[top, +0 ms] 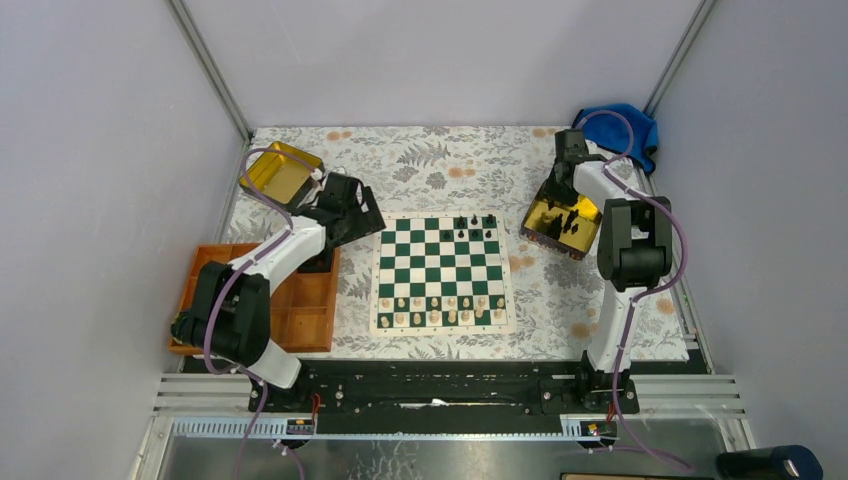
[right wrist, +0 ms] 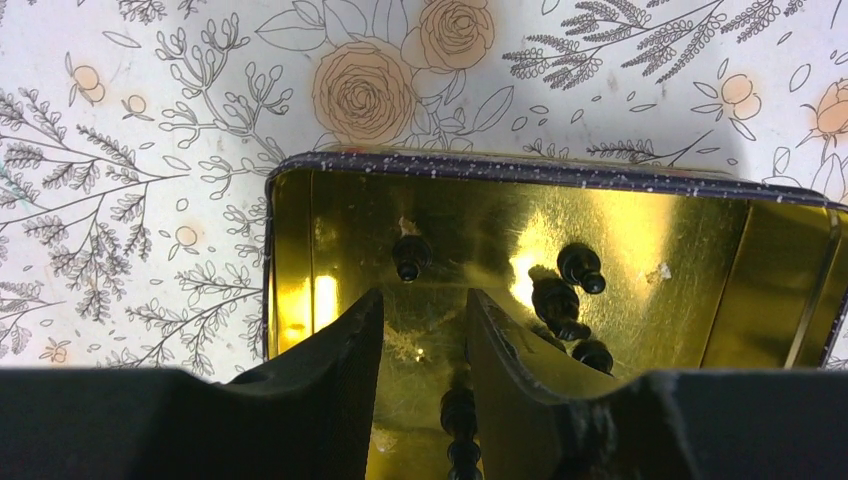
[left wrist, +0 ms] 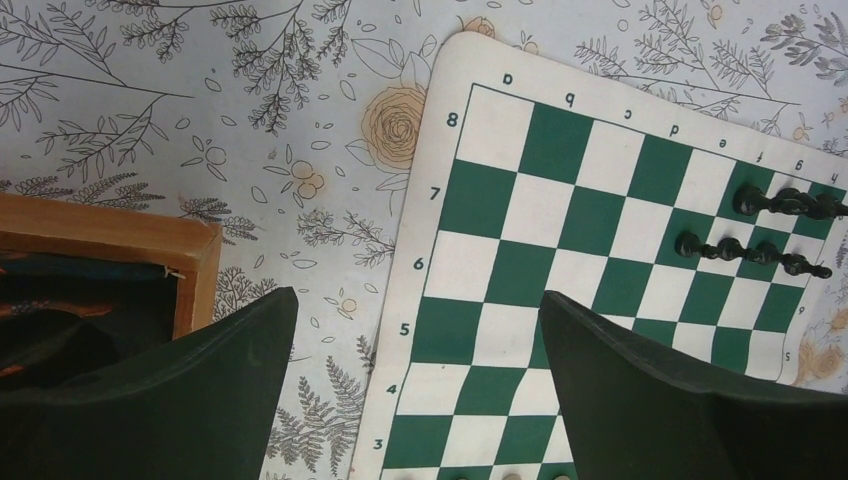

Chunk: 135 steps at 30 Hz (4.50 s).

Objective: Set up the chess pieces on the board
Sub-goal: Pick up the chess piece from the storage box, then place the chess piece on the chessboard.

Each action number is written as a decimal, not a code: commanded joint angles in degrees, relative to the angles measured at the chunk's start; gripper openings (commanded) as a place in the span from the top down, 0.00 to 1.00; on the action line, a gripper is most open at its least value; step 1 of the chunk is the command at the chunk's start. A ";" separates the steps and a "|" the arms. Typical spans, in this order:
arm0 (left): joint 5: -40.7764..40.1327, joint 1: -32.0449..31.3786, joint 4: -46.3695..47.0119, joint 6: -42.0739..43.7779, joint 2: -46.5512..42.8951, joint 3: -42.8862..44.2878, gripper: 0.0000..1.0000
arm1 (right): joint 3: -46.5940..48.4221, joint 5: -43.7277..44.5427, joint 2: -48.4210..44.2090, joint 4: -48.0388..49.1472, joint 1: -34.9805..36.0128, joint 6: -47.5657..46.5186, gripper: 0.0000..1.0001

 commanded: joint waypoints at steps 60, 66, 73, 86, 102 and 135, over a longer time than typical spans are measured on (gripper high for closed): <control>-0.69 1.38 1.15 3.52 0.34 3.35 0.01 | 2.95 0.37 -10.74 -1.22 8.83 -2.32 1.00; 0.49 2.46 2.68 3.12 -2.18 0.47 0.01 | 7.33 1.01 -8.77 -3.84 19.97 -1.92 1.00; 1.03 3.08 3.34 2.83 -4.30 -1.88 0.01 | 15.44 1.79 -2.05 -6.73 31.20 -1.78 1.00; 1.99 3.92 4.39 2.16 -6.43 -4.70 0.01 | 21.84 1.59 6.44 -9.17 38.45 -2.86 1.00; 2.54 4.01 4.71 2.00 -5.98 -5.33 0.01 | 17.50 1.58 9.38 -6.47 38.68 -3.10 1.00; 2.45 4.10 4.72 2.35 -4.21 -5.19 0.01 | 15.01 0.99 12.03 -4.87 38.69 -4.16 1.00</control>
